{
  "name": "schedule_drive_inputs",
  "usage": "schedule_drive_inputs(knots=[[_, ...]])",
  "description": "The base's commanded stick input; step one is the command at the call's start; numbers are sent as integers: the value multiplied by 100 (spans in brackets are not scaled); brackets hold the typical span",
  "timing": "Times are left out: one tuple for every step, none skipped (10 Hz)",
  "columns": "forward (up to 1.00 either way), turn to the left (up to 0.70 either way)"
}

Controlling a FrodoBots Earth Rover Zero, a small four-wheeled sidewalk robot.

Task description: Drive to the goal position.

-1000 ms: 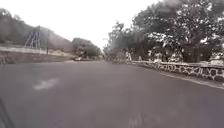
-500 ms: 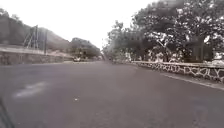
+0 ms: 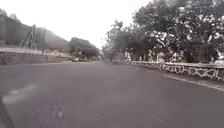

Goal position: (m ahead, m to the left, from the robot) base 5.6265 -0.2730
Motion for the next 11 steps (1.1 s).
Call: schedule_drive_inputs(knots=[[85,0],[85,0],[85,0],[85,0],[85,0],[85,0],[85,0],[85,0],[85,0],[85,0],[85,0]])
